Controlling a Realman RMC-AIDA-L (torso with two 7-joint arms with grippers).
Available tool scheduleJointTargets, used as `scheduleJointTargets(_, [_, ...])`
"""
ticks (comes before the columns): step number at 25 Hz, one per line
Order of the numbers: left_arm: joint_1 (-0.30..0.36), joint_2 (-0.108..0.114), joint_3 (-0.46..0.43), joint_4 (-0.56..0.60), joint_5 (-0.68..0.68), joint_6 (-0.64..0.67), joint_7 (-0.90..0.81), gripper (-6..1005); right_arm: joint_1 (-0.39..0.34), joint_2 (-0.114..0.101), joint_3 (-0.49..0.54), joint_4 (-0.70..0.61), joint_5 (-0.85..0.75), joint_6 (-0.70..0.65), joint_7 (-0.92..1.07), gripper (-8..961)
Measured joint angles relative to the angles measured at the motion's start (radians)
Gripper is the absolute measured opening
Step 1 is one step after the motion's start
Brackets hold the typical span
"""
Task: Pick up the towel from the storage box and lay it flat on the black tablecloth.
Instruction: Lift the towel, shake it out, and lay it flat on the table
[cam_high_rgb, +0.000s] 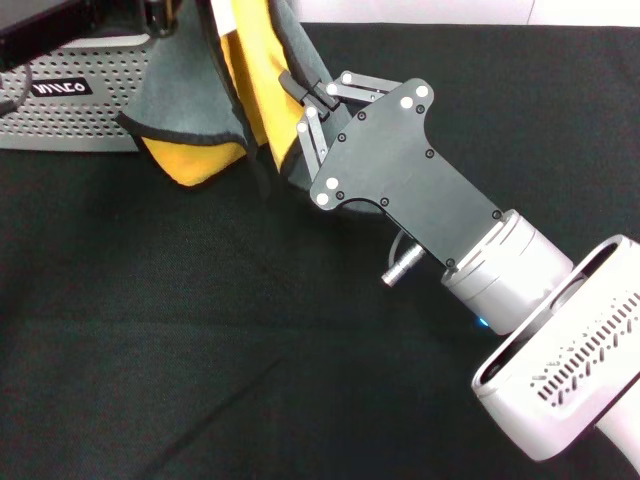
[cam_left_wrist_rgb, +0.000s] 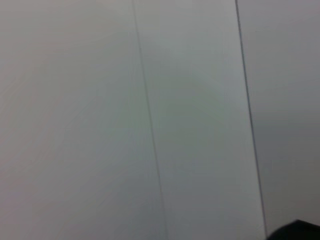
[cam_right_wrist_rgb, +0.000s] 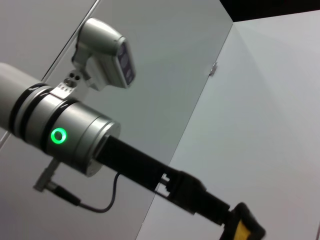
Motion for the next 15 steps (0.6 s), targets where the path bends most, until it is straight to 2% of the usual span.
scheduleJointTargets(4, [0.012, 0.001, -0.012, -0.012, 0.0, 0.055, 0.025, 20, -0.007, 0.0, 0.008, -0.006, 0.0, -0.004, 0.012, 7])
scheduleJointTargets(9, [0.038, 0.001, -0.05, -0.038, -0.001, 0.112, 0.054, 21, -0.035, -0.001, 0.02, -0.02, -0.006, -0.042, 0.024, 7])
scheduleJointTargets(15, [0.032, 0.002, -0.118, -0.116, -0.041, 0.2, 0.089, 21, -0.077, -0.008, 0.058, -0.038, -0.027, -0.063, 0.021, 7])
